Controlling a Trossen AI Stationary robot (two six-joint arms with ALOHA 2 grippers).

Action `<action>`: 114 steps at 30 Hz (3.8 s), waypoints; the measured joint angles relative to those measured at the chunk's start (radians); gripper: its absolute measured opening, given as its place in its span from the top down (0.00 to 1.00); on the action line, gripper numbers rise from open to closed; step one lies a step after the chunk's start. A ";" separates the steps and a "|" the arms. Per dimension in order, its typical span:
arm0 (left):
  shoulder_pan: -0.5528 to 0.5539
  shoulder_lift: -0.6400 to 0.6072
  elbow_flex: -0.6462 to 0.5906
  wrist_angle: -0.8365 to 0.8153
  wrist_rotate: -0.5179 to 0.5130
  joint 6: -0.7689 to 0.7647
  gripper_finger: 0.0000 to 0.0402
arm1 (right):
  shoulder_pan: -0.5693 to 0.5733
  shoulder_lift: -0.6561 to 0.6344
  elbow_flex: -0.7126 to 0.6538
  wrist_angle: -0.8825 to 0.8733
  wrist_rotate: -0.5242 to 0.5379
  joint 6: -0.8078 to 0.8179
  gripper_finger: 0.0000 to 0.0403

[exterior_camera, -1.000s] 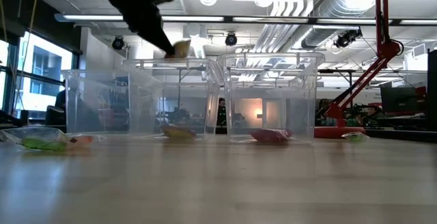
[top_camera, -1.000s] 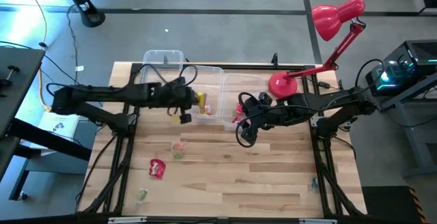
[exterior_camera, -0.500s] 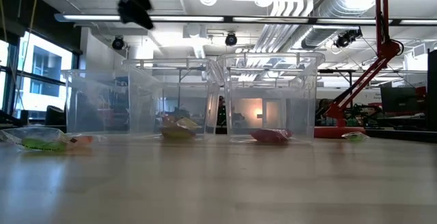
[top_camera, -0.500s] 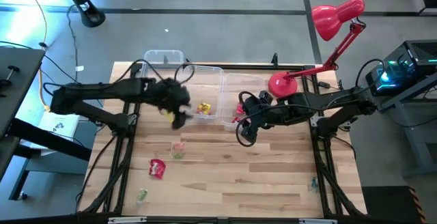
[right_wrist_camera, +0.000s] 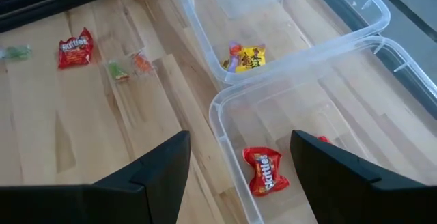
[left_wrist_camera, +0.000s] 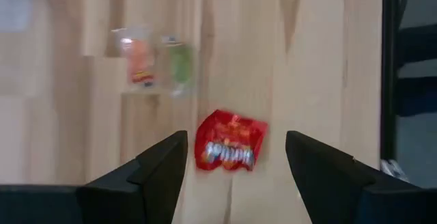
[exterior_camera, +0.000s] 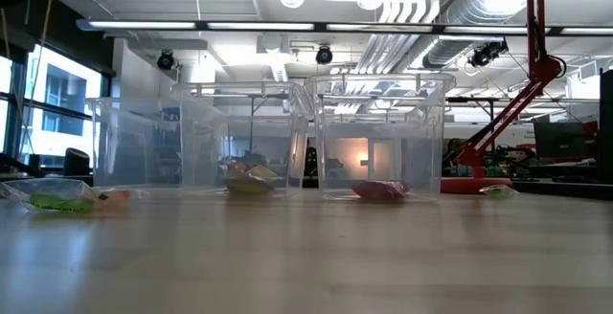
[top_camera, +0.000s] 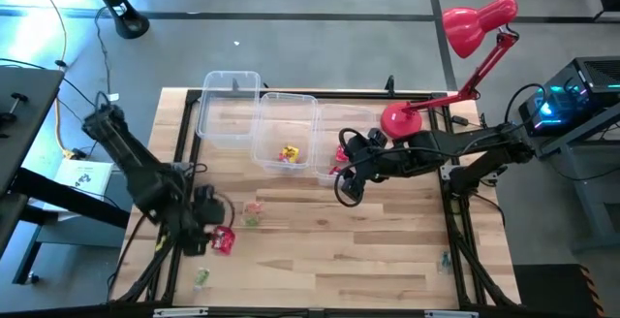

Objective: Sort candy
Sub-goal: Put the red candy pack into right transparent bin, then put the orange gummy into top left transparent bin

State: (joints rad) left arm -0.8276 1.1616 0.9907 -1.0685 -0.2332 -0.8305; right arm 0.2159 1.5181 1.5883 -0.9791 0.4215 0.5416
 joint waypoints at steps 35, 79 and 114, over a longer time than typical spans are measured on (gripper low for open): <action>-0.016 -0.004 -0.200 0.502 -0.010 -0.118 0.98 | 0.003 -0.003 0.000 0.007 -0.005 -0.003 0.39; 0.489 0.173 0.161 0.326 -0.001 0.503 0.46 | 0.060 -0.160 0.000 0.059 0.191 -0.046 0.39; 0.509 0.278 -0.439 0.738 0.073 0.361 0.81 | 0.059 -0.148 0.000 0.038 0.218 -0.005 0.39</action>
State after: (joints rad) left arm -0.3191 1.4394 0.5514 -0.3304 -0.1599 -0.4699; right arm 0.2749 1.3705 1.5887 -0.9406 0.6395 0.5370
